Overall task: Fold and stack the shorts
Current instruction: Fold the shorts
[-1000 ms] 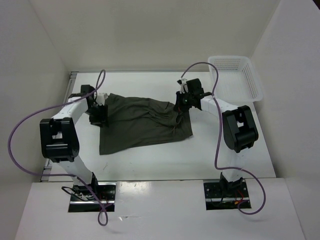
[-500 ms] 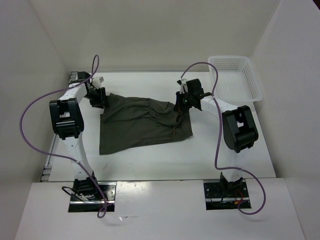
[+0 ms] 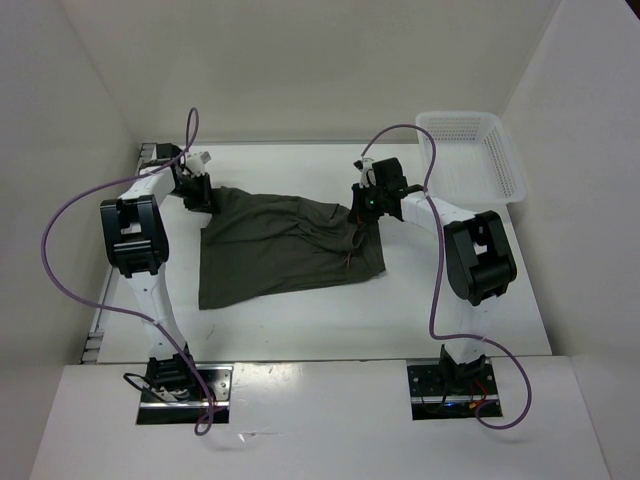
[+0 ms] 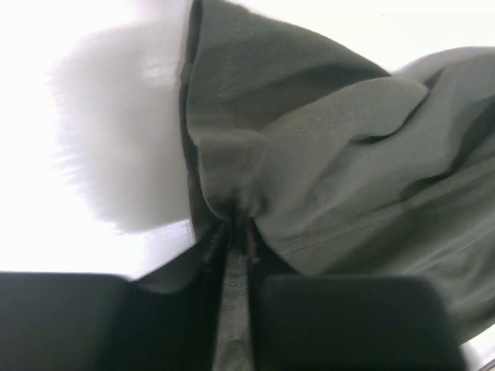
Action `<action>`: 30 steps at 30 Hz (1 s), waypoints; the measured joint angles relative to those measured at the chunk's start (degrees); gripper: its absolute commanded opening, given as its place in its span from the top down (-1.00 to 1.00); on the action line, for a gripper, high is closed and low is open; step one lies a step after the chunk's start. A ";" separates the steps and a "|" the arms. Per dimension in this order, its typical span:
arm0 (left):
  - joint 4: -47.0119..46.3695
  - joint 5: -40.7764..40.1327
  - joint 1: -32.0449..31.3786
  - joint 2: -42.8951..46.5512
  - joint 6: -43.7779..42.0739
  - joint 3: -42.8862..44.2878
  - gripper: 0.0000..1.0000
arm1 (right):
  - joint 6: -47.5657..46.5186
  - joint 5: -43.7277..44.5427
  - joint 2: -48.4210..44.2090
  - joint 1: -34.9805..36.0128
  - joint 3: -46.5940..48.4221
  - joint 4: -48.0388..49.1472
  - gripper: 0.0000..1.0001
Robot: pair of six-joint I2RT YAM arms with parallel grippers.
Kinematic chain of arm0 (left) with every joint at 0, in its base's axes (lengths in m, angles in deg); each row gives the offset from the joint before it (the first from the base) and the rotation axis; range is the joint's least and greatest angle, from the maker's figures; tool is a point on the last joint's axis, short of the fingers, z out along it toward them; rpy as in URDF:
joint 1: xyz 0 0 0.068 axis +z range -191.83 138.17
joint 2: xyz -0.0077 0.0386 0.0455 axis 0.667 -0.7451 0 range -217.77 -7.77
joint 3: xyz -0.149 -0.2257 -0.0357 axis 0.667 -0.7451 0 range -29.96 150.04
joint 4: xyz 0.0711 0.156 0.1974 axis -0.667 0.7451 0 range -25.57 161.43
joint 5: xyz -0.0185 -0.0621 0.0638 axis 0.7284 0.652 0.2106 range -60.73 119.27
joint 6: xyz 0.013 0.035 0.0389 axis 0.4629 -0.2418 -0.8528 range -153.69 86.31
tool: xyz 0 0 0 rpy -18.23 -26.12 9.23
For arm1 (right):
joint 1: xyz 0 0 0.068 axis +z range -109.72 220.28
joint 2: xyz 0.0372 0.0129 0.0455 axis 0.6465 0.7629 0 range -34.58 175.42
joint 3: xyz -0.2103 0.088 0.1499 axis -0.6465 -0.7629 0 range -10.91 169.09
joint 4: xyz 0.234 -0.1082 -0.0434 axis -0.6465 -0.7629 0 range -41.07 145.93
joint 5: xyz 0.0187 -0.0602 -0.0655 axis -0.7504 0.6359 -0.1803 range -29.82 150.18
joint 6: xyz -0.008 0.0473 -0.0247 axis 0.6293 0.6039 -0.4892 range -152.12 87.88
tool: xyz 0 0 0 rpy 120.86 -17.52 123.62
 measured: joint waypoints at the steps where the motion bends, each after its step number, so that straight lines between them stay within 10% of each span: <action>1: -0.15 0.22 0.00 0.00 0.02 0.00 0.73 | 0.00 0.09 0.00 0.00 0.00 -0.02 1.00; 5: -0.68 0.46 0.00 0.13 0.00 0.00 1.00 | 0.04 0.96 0.00 0.00 0.09 -0.09 1.00; 21: 9.70 7.96 4.39 13.51 0.13 18.67 1.00 | 6.97 -1.92 -3.89 -8.83 7.54 3.56 1.00; 30: 12.24 6.21 4.90 30.45 -0.04 -12.87 1.00 | 5.79 -7.50 -15.61 -8.81 -2.64 6.25 1.00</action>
